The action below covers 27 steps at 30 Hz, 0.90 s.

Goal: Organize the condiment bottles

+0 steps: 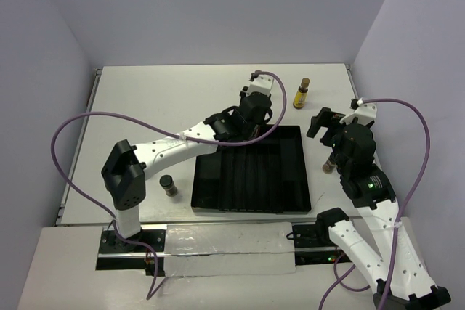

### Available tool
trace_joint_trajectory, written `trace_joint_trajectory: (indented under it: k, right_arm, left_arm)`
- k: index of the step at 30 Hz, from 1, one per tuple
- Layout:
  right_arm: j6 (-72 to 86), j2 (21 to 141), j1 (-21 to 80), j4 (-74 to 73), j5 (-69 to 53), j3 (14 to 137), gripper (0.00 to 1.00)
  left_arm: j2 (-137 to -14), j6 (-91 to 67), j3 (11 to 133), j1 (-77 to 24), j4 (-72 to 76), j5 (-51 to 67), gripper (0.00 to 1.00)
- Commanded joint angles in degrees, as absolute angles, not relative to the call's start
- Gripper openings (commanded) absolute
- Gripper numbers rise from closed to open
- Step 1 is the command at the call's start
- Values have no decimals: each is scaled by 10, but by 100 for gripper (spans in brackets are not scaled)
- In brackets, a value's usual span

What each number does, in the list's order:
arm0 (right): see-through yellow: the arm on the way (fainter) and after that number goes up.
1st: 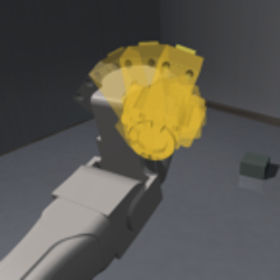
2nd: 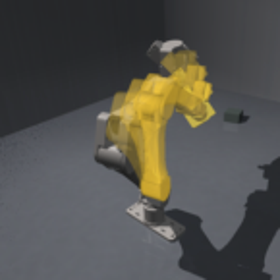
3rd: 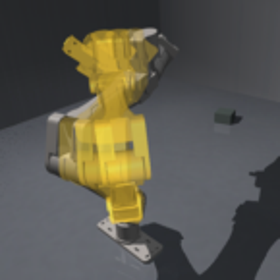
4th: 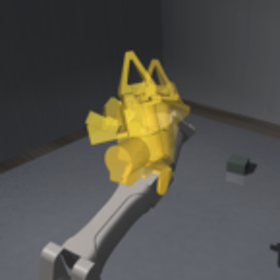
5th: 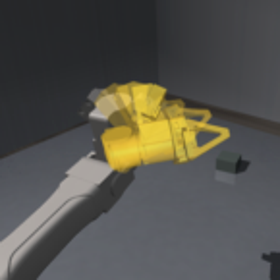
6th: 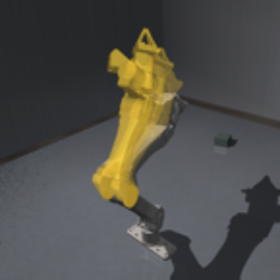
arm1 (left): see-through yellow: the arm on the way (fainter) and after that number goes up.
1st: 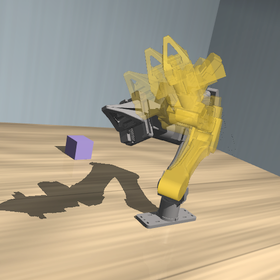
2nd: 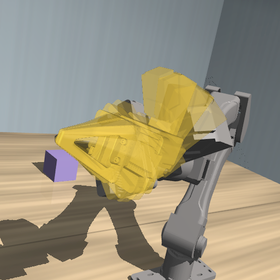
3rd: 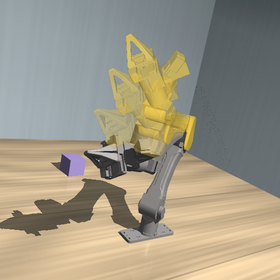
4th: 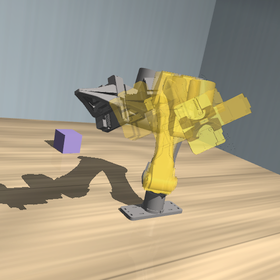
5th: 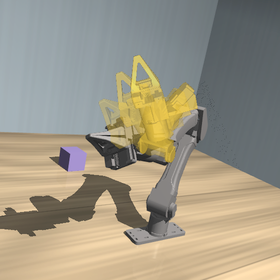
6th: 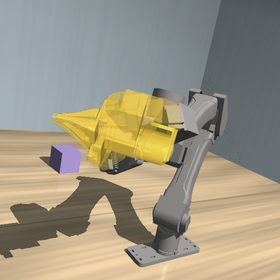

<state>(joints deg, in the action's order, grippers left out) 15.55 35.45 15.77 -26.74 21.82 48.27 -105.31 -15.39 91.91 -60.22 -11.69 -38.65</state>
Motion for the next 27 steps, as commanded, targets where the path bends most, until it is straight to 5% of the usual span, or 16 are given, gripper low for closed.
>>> trace_joint_trajectory:
  k: [1,7,12,14,27]
  right_arm:
    - [155,348,160,-263,226,490,100]
    - [155,341,159,-266,229,491,100]
    - [155,342,159,-269,229,491,100]
    - [155,341,160,-268,229,489,100]
    - [155,349,159,-259,218,485,100]
  left_arm:
    - [-1063,-164,952,-606,-58,-397,10]
    - [-1098,-191,975,-606,-88,-408,17]
    - [-1128,-221,1014,-606,-147,-420,81]
    - [-1122,-224,1016,-606,-150,-414,97]
    - [-1000,-220,1044,-606,-200,-413,99]
